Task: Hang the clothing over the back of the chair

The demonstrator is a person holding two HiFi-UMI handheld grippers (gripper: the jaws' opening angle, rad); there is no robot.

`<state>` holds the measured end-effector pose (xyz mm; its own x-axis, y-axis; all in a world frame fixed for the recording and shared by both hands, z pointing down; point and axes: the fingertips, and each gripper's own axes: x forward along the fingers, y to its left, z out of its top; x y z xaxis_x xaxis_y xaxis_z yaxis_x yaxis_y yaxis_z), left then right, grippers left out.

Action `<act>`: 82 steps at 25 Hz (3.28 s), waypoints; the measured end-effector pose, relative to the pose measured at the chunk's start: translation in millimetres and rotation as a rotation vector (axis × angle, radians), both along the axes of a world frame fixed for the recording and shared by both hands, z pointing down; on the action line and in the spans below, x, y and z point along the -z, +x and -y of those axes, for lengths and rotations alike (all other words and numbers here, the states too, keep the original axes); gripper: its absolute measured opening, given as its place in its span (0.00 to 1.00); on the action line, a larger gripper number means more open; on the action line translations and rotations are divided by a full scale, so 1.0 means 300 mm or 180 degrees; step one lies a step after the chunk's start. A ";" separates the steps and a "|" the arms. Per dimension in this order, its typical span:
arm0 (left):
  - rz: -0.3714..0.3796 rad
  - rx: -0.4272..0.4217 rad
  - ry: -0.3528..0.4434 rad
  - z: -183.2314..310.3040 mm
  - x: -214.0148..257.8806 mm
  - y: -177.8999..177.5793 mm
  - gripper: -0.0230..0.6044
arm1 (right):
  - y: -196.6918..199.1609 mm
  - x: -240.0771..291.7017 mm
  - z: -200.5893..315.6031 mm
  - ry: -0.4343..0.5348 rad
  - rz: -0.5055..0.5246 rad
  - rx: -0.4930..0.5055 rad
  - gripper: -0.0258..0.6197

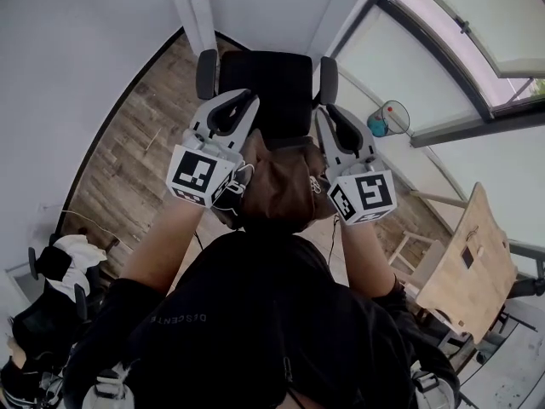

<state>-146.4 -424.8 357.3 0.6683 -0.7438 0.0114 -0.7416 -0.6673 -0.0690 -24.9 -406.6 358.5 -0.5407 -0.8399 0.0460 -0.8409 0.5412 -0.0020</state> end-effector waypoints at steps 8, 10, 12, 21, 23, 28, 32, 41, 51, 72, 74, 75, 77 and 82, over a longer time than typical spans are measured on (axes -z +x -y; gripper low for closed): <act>-0.0045 -0.0250 0.0019 -0.064 0.010 -0.003 0.07 | -0.063 0.034 -0.079 0.0111 -0.0055 0.0050 0.05; -0.0029 -0.0323 0.0036 -0.079 0.009 -0.007 0.07 | -0.080 0.028 -0.098 0.0099 -0.0069 0.0031 0.05; -0.0047 -0.0390 0.0034 -0.091 0.011 -0.015 0.07 | -0.099 0.023 -0.118 0.0081 -0.0079 -0.0001 0.05; -0.0112 -0.0668 -0.0047 -0.155 -0.006 0.014 0.07 | -0.122 -0.022 -0.233 -0.0074 -0.0131 -0.0175 0.05; -0.0129 -0.0709 -0.0040 -0.182 -0.004 0.024 0.07 | -0.119 -0.027 -0.265 -0.0090 -0.0126 -0.0193 0.05; -0.0133 -0.0724 0.0007 -0.277 0.030 0.047 0.06 | -0.095 -0.010 -0.358 -0.0067 -0.0101 -0.0203 0.05; -0.0080 -0.0633 0.0074 -0.368 0.056 0.062 0.07 | -0.072 0.004 -0.434 -0.0045 -0.0054 -0.0143 0.05; -0.0132 -0.0392 0.0009 -0.664 0.061 0.062 0.07 | -0.060 0.022 -0.685 -0.0009 -0.0014 0.0073 0.05; -0.0104 -0.0239 0.0013 -0.943 0.051 0.057 0.07 | -0.074 0.040 -0.920 0.0037 0.0127 0.0272 0.05; -0.0165 -0.0642 0.0072 -0.987 0.071 -0.099 0.07 | -0.242 0.070 -0.990 0.0083 0.0049 -0.0174 0.04; -0.0158 -0.0679 0.0067 -0.984 0.068 -0.097 0.07 | -0.242 0.067 -0.992 0.0077 0.0039 -0.0202 0.04; -0.0147 -0.0696 0.0048 -0.984 0.065 -0.096 0.07 | -0.241 0.066 -0.993 0.0075 0.0038 -0.0217 0.04; -0.0122 -0.0724 0.0036 -0.986 0.060 -0.095 0.07 | -0.243 0.066 -0.994 0.0072 0.0035 -0.0237 0.04; -0.0133 -0.0747 0.0012 -1.000 0.061 -0.095 0.07 | -0.256 0.063 -1.010 0.0066 0.0013 -0.0228 0.04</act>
